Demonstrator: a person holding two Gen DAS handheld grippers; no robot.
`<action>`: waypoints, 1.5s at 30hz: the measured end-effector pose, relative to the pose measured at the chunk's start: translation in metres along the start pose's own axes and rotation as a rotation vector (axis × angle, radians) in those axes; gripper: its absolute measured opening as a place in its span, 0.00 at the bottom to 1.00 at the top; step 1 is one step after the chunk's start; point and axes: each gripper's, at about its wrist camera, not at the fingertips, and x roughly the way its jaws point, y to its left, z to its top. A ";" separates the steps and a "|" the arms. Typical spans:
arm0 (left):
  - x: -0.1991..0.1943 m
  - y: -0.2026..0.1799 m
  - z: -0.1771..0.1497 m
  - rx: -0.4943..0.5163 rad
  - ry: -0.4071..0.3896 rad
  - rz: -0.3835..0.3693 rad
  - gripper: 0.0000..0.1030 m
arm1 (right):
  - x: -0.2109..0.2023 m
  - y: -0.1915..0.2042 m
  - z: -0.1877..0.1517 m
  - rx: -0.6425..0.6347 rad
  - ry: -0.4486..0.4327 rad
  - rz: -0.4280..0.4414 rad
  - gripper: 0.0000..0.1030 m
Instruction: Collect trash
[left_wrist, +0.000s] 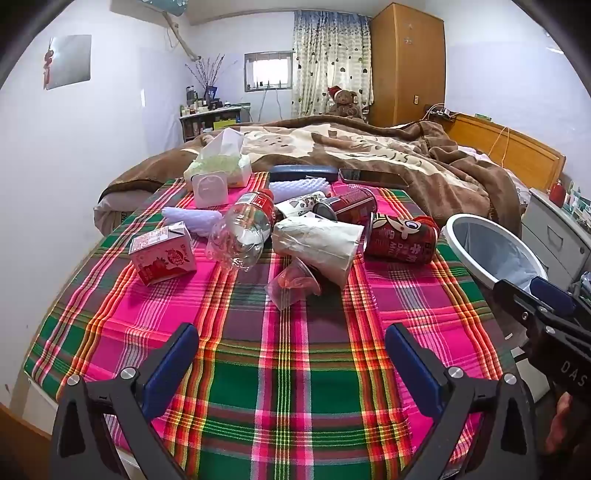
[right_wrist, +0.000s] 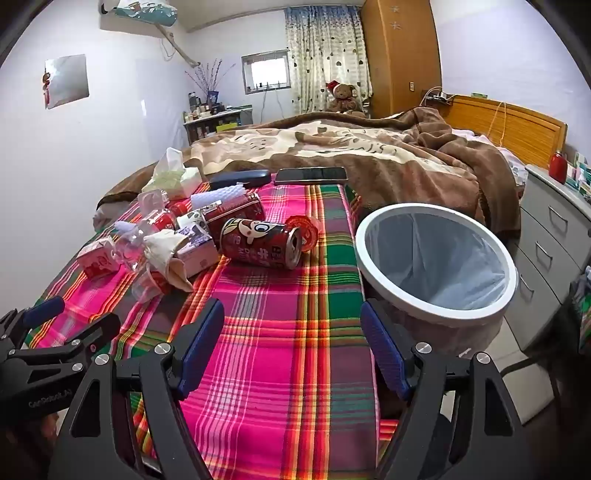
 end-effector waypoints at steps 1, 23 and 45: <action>-0.001 0.000 0.000 0.001 -0.003 -0.002 0.99 | 0.003 0.002 0.001 -0.015 0.026 -0.004 0.75; -0.004 0.009 0.004 -0.016 0.000 0.005 0.99 | -0.001 0.005 0.006 -0.016 0.014 -0.018 0.75; -0.004 0.011 0.004 -0.017 -0.003 0.008 0.99 | -0.002 0.004 0.006 -0.011 0.014 -0.023 0.75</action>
